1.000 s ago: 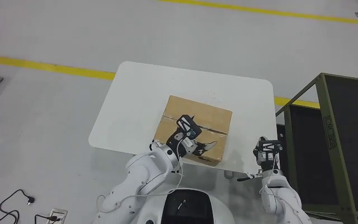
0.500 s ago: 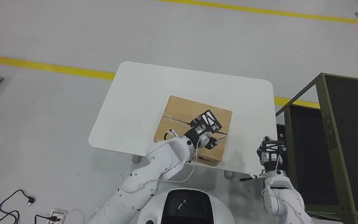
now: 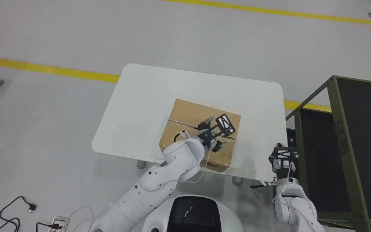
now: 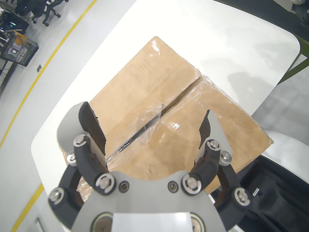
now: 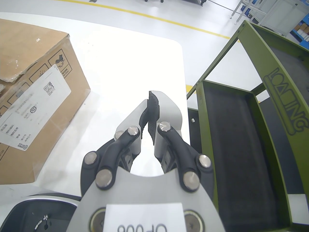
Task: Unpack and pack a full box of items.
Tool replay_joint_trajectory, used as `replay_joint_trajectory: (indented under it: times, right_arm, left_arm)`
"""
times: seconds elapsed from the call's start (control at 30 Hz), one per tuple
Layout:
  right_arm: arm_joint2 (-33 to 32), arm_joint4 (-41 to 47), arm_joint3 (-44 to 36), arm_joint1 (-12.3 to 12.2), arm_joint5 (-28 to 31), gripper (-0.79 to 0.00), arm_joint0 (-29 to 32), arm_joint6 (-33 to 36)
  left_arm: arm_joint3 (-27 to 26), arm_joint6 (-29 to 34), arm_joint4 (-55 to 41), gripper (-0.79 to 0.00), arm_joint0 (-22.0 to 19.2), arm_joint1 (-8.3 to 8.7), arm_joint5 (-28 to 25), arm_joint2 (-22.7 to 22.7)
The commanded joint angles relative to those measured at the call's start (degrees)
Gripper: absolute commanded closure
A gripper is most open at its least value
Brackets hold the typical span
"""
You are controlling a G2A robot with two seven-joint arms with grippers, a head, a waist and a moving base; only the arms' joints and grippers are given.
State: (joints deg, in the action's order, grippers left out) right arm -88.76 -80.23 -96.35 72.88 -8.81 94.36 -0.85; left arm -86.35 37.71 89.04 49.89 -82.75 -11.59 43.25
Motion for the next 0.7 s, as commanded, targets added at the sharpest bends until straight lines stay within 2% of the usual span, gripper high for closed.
replay_joint_trajectory:
  times: [0.0,0.4,0.67]
  right_arm:
    - [0.03,-0.11,-0.04,0.04,0.05,0.0,-0.06,-0.02]
    - [0.37,-2.72,-0.2,0.22,-0.57,0.0,0.14,-0.41]
    - [0.42,-3.16,-0.19,0.35,-0.25,0.0,0.27,-0.43]
  left_arm:
    - [-0.03,-0.03,0.0,-0.785,0.01,0.01,0.01,0.01]
    - [0.67,-0.18,0.42,-0.785,1.18,-0.05,1.23,0.48]
    - [3.0,1.96,3.7,-0.785,-1.3,-1.44,3.02,-1.6]
